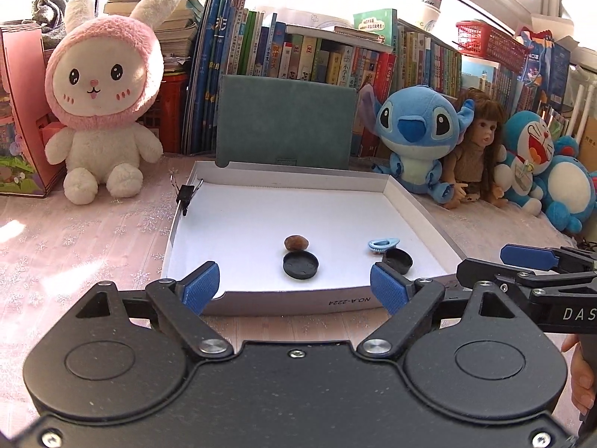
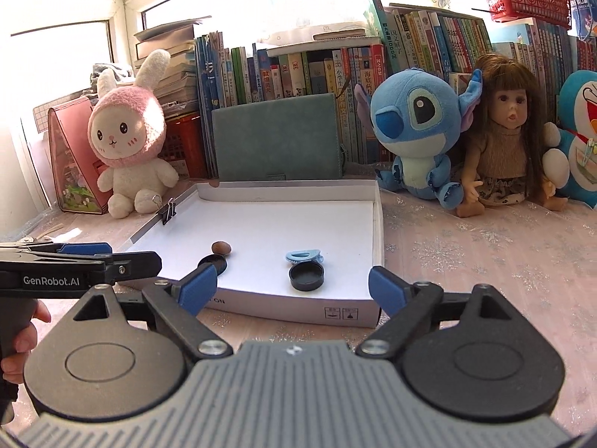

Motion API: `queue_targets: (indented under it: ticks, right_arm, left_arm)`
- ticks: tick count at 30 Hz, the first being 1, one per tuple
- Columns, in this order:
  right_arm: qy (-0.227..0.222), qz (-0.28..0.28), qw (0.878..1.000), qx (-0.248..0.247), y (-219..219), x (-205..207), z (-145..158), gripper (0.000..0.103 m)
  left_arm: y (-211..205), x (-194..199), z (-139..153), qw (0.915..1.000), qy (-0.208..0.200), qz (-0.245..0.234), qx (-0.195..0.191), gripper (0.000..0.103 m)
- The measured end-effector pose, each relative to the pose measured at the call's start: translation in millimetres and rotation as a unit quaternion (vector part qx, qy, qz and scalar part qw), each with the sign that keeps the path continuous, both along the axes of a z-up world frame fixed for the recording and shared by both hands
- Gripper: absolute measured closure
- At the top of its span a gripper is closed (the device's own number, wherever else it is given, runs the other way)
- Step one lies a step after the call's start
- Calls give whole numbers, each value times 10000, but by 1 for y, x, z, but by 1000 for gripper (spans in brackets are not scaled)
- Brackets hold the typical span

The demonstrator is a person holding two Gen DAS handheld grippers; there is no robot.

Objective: Organize rigid objects
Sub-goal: 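Move both tools back from the tray toward the remaining objects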

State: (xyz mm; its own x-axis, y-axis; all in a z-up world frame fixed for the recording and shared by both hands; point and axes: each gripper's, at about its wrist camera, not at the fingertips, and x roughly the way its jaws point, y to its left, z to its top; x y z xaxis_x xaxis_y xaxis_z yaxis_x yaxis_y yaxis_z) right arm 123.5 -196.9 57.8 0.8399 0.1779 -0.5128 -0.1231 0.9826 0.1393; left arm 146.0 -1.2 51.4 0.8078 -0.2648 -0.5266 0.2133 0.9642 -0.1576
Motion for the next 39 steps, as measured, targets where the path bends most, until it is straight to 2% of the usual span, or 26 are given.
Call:
queue_targets:
  ticks: [8,19,32,39]
  right_arm:
    - [-178,116,9996,-209,8,-32,-6,2]
    - [-356,240,9975,-563,25,-70,-21,0]
    - [-538,156,9956,-754,39,-97,-39,0]
    - [-560,56,9949,-843,41,-107,-47,0]
  left_arm:
    - [3,-43,-11,9998,-159,-54,147,15]
    - [6,-92,-28,9988,-394,6,302,15]
    - [7,-119,-43,9972,-598,58,447,13]
    - [8,-128,-53,9973,-533,103,485,13]
